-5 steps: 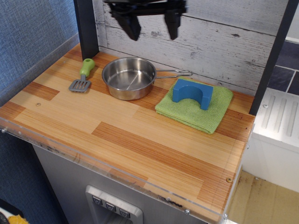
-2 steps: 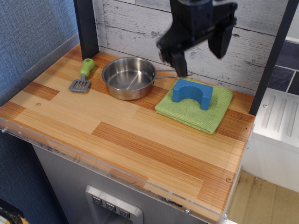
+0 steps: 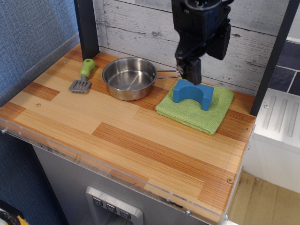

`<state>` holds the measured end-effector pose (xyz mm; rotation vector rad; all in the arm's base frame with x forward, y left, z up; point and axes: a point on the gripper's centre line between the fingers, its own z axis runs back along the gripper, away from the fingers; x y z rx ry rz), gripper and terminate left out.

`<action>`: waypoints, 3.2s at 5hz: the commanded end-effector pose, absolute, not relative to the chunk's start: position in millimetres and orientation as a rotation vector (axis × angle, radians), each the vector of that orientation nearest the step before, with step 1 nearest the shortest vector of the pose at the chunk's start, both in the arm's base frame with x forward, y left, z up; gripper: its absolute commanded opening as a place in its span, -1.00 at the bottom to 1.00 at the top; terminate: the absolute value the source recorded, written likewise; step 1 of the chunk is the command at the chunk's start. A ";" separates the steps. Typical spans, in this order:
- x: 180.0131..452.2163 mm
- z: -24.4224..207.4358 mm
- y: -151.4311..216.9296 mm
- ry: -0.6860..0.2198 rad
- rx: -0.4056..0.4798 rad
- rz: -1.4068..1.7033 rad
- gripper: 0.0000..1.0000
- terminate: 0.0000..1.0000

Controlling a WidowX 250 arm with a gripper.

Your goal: Put the blue item near the tip of the spatula.

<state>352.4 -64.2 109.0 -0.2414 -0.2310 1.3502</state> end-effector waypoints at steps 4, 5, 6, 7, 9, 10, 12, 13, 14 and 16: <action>397.7 70.3 -27.1 -0.253 -0.207 1.638 1.00 -1.00; 394.6 62.9 -29.7 -0.236 -0.187 1.651 1.00 -1.00; 393.5 54.9 -34.8 -0.219 -0.171 1.645 1.00 -1.00; 394.1 51.5 -36.1 -0.226 -0.151 1.647 -1.00 -1.00; 389.8 40.9 -36.0 -0.218 -0.110 1.653 -1.00 -1.00; 391.3 44.1 -37.4 -0.227 -0.116 1.629 -1.00 -1.00; 408.9 81.2 -46.7 -0.296 -0.191 1.446 -1.00 -1.00; 407.8 106.6 -57.2 -0.332 -0.236 1.378 -1.00 -1.00; 388.9 130.0 -55.6 -0.350 -0.254 1.360 -1.00 -1.00; 327.7 175.1 0.0 -0.420 -0.198 1.401 -1.00 -1.00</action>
